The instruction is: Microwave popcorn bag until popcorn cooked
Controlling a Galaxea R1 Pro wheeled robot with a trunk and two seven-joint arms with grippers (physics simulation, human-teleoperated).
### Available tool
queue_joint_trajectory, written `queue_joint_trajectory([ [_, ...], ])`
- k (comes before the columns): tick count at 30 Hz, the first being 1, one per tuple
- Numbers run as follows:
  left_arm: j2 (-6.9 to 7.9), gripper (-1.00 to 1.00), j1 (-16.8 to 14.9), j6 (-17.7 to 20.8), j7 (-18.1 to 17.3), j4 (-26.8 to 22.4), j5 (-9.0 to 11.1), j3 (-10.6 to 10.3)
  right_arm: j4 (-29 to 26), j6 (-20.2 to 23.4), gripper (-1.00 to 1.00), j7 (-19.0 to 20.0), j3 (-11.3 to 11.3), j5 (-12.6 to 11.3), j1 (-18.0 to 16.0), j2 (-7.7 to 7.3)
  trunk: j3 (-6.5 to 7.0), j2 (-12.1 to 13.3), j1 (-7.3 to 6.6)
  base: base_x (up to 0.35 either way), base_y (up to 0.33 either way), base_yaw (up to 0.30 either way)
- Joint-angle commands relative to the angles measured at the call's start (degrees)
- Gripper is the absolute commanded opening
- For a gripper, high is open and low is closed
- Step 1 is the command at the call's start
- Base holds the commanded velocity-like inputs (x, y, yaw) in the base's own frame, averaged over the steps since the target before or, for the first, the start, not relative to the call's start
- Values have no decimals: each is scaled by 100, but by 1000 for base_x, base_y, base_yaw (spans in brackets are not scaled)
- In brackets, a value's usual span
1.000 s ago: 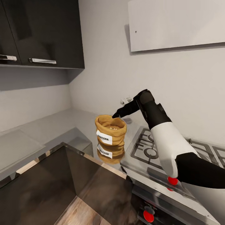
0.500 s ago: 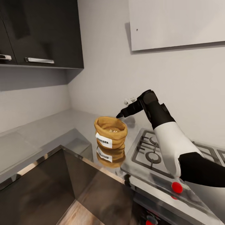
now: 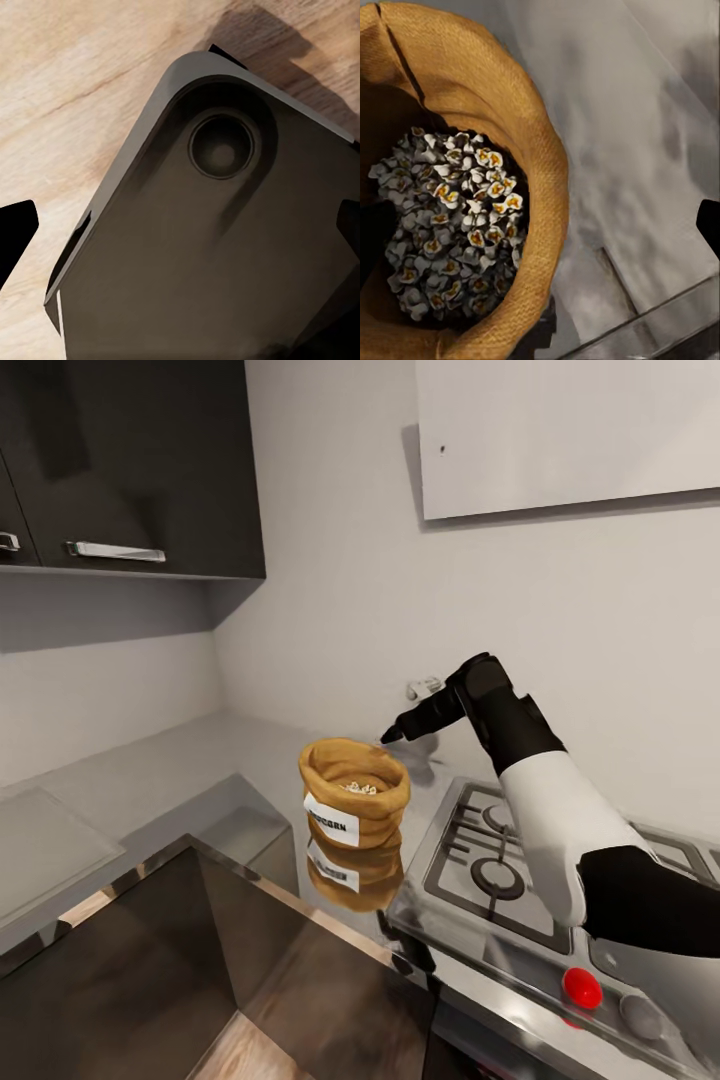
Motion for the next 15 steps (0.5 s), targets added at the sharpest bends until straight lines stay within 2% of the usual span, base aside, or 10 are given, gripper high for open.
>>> queue_joint_trajectory([
  [1,-3,100,-1,-10,5,-3,-13,25,-6,-164,100,47,3,54,95,-45,-6,-3,0,0,0,0],
  [4,-2,100,-1,-10,5,-3,-11,29,-6,-652,100,20,-2,8,484,-86,-6,-3,0,0,0,0],
  [10,-9,100,-2,-10,5,-3,12,30,-4,-765,100,15,-3,-10,575,-84,-6,-3,0,0,0,0],
  [15,7,100,-2,-10,5,-3,3,30,-113,-850,100,9,-119,-19,545,17,-6,-3,0,0,0,0],
])
